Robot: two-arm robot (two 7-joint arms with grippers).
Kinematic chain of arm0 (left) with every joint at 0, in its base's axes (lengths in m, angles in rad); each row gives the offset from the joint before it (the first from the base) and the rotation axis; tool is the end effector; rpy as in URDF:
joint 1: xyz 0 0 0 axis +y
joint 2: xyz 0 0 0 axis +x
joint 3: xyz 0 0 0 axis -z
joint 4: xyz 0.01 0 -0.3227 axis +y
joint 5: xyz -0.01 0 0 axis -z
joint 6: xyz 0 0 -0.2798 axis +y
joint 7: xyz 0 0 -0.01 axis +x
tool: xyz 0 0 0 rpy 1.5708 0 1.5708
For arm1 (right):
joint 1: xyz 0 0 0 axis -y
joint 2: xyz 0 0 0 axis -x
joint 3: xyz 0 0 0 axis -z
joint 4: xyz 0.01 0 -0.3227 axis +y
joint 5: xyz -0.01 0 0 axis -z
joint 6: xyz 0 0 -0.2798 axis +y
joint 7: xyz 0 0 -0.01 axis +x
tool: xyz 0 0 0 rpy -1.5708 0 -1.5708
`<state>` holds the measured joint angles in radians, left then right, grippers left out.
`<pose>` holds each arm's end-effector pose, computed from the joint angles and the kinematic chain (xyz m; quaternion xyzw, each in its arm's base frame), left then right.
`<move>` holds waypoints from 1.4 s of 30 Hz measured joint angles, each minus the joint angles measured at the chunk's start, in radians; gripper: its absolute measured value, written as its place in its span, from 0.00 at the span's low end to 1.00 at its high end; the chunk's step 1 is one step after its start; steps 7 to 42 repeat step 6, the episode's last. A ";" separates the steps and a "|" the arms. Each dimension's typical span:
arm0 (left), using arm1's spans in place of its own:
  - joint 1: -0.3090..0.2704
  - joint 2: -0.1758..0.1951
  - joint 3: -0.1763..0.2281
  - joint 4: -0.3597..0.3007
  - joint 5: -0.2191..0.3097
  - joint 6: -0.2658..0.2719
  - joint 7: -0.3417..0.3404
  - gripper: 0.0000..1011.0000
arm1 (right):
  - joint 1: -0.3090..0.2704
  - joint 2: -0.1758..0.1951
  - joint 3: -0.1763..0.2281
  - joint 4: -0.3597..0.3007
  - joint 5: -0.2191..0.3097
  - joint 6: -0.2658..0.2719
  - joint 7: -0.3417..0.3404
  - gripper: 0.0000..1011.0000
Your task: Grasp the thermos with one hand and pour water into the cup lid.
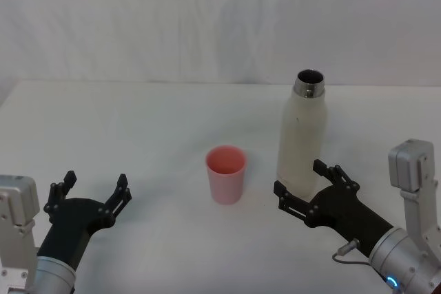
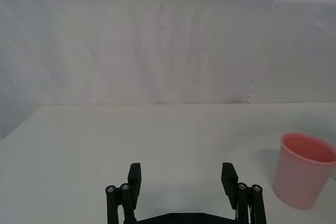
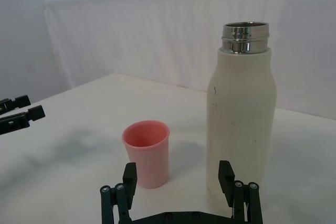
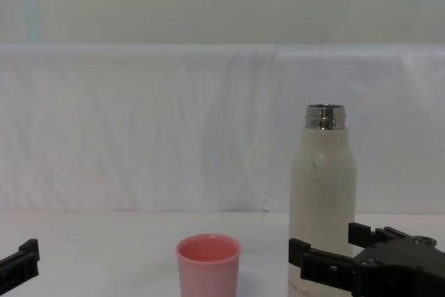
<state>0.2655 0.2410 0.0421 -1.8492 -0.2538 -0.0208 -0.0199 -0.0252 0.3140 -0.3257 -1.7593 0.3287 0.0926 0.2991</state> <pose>0.2158 0.0484 -0.3158 -0.0174 0.0064 0.6616 0.7496 0.2735 0.0044 -0.3018 0.0008 0.0264 -0.4363 0.8994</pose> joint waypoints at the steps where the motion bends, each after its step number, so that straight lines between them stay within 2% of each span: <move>1: 0.000 0.000 0.000 0.000 0.000 0.000 0.000 0.99 | 0.000 0.000 0.000 0.000 0.000 0.000 0.000 0.99; 42: 0.000 0.000 0.000 0.000 0.000 0.000 0.000 0.99 | 0.000 0.000 0.000 0.000 0.000 0.000 0.000 0.99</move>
